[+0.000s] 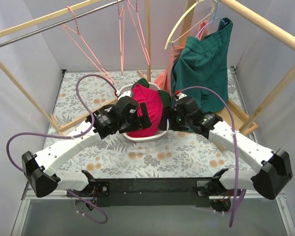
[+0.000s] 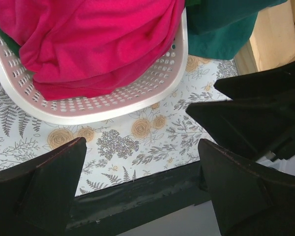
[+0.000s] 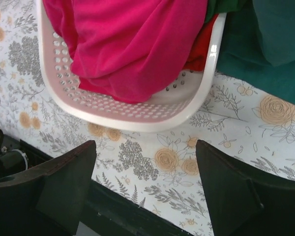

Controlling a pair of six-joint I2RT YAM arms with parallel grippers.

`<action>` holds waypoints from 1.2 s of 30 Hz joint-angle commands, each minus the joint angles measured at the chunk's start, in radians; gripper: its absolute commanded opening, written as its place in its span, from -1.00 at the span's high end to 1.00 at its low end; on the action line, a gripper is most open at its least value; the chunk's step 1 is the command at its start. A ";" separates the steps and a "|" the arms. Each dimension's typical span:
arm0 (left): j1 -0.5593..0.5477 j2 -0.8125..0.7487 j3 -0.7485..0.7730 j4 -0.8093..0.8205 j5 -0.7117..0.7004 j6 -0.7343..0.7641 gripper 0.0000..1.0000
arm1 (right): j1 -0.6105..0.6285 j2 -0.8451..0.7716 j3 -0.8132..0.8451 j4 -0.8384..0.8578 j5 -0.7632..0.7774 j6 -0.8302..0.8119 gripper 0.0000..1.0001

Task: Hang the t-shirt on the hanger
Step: Pick up the T-shirt and place it in the bin.

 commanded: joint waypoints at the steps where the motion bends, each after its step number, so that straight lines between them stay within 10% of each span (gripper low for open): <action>1: 0.002 -0.039 -0.025 -0.041 -0.041 -0.034 -0.96 | 0.021 0.102 0.101 0.095 0.068 0.068 -0.62; 12: 0.002 -0.095 -0.017 -0.108 -0.061 -0.062 -0.96 | 0.066 0.451 0.264 0.128 0.192 0.231 0.03; 16: 0.002 -0.067 0.033 -0.182 -0.104 -0.083 -0.97 | 0.075 0.460 0.363 0.071 0.182 0.225 0.97; 36: 0.002 -0.092 0.231 -0.185 -0.215 -0.062 -0.96 | 0.097 0.020 0.714 -0.151 0.053 -0.084 0.97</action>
